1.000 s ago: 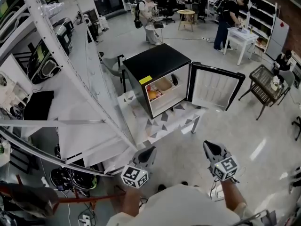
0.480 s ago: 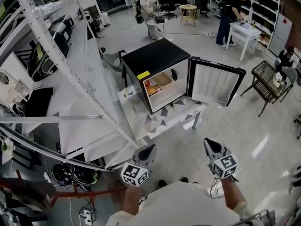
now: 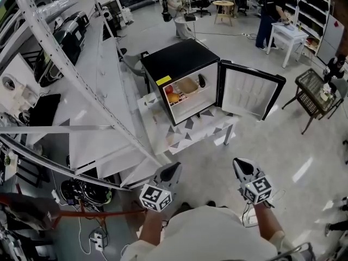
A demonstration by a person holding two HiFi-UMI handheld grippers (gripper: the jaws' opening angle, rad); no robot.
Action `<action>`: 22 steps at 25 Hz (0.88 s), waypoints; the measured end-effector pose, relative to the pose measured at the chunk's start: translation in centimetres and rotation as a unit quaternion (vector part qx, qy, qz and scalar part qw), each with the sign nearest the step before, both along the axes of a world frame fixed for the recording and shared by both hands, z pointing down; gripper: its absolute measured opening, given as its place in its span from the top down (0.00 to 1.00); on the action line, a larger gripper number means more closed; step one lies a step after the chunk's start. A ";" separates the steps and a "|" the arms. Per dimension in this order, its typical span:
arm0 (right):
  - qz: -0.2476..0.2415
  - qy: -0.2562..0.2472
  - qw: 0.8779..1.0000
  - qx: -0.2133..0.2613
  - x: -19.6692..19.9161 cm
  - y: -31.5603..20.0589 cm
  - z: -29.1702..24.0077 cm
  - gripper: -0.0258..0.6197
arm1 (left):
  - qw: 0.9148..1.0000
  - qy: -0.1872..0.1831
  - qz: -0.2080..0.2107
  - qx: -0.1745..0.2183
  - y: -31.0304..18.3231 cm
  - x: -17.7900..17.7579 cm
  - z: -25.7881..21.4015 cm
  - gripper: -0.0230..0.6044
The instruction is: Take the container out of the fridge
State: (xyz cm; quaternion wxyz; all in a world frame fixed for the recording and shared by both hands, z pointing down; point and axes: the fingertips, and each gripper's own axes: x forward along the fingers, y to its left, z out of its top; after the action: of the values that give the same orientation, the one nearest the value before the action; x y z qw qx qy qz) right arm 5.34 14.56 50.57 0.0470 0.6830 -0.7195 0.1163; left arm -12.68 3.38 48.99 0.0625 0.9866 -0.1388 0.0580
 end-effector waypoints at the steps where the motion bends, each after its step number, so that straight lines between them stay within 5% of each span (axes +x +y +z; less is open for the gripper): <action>1: -0.004 -0.002 1.000 -0.001 0.1 0.1 0.2 0.95 | 1.000 0.001 -0.002 0.000 0.3 0.1 0.0 0.96; 13: -0.032 -0.011 0.999 0.008 0.9 -0.1 0.4 0.95 | 1.000 -0.001 -0.022 -0.003 1.9 0.9 0.1 0.96; 22: -0.038 -0.009 0.999 0.000 1.2 -3.5 1.0 0.95 | 0.999 0.003 -0.030 -0.013 -1.2 1.0 1.0 0.96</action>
State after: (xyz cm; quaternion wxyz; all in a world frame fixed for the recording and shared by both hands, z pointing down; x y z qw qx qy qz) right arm 6.49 11.08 51.56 0.0442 0.6544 -0.7451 0.1206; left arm -11.66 2.22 49.95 0.0779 0.9812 -0.1678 0.0548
